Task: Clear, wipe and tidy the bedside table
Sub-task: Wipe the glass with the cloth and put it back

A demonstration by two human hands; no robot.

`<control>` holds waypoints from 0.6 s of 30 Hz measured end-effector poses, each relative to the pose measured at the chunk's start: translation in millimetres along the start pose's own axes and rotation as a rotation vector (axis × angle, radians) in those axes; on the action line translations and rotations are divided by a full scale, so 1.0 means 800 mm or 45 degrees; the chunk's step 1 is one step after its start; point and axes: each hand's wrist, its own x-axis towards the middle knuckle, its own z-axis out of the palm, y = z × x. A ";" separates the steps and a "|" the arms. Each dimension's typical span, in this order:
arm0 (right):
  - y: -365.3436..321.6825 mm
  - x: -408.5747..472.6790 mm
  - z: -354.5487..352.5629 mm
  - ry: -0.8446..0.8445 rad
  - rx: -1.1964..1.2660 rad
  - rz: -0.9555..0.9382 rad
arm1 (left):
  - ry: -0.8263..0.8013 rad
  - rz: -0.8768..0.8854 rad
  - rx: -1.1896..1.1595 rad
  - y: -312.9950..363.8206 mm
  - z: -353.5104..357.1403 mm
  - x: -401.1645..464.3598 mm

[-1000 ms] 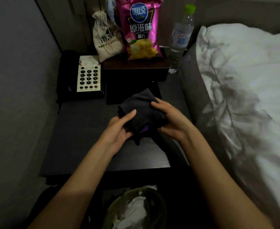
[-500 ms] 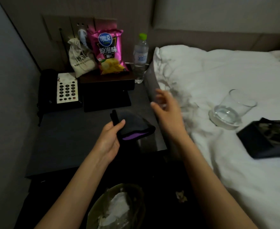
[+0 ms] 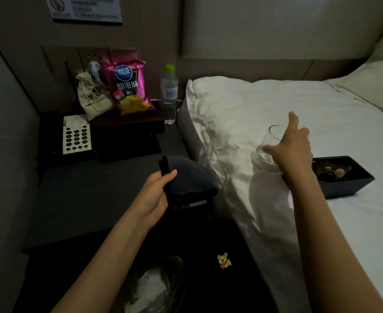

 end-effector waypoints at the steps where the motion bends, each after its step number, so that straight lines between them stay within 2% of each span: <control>1: 0.002 0.001 0.001 0.031 0.005 -0.004 | 0.001 0.001 0.009 0.000 -0.002 0.000; 7: -0.005 0.005 -0.002 0.177 0.079 -0.053 | 0.014 0.018 0.053 0.005 -0.022 0.002; 12: -0.045 0.002 -0.013 0.370 0.214 -0.289 | 0.087 0.104 0.049 0.017 -0.043 0.012; 15: -0.085 -0.008 -0.001 0.281 0.390 -0.437 | 0.088 0.166 0.029 0.030 -0.061 0.022; 18: -0.127 -0.027 0.042 -0.014 0.586 -0.458 | 0.050 0.228 0.062 0.045 -0.082 0.030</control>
